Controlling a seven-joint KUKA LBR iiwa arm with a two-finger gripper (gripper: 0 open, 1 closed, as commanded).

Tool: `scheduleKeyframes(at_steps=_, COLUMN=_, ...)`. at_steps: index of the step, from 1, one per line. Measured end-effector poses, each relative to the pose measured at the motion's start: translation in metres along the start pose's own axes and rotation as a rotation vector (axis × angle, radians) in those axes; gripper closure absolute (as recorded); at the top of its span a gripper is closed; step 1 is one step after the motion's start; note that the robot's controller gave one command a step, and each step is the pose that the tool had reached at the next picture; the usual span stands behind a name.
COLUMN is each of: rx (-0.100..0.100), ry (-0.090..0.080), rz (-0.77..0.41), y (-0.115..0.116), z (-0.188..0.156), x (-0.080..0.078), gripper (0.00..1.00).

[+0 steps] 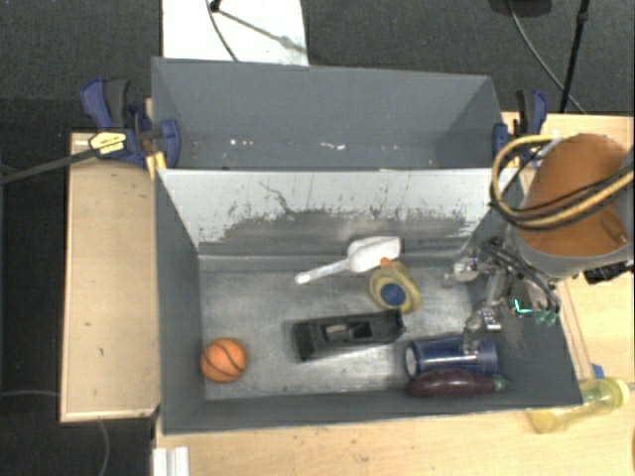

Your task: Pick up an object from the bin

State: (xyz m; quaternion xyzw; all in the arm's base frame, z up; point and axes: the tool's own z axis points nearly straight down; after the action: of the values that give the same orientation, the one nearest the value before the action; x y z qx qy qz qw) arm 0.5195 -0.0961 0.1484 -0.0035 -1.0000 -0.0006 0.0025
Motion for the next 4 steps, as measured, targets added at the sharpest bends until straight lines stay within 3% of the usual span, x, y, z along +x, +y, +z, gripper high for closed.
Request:
scheduleKeyframes(at_steps=1, rx=0.001, ry=-0.008, rz=-0.004, y=0.000, z=-0.004, x=-0.002, gripper=0.00)
scheduleKeyframes(at_steps=2, rx=0.009, ry=-0.017, rz=-0.104, y=0.057, z=0.039, x=0.016, gripper=0.00)
scheduleKeyframes(at_steps=3, rx=0.000, ry=-0.008, rz=-0.101, y=0.054, z=0.041, x=0.018, gripper=0.00)
scheduleKeyframes(at_steps=4, rx=0.003, ry=-0.008, rz=0.079, y=0.109, z=0.034, x=0.037, gripper=0.00)
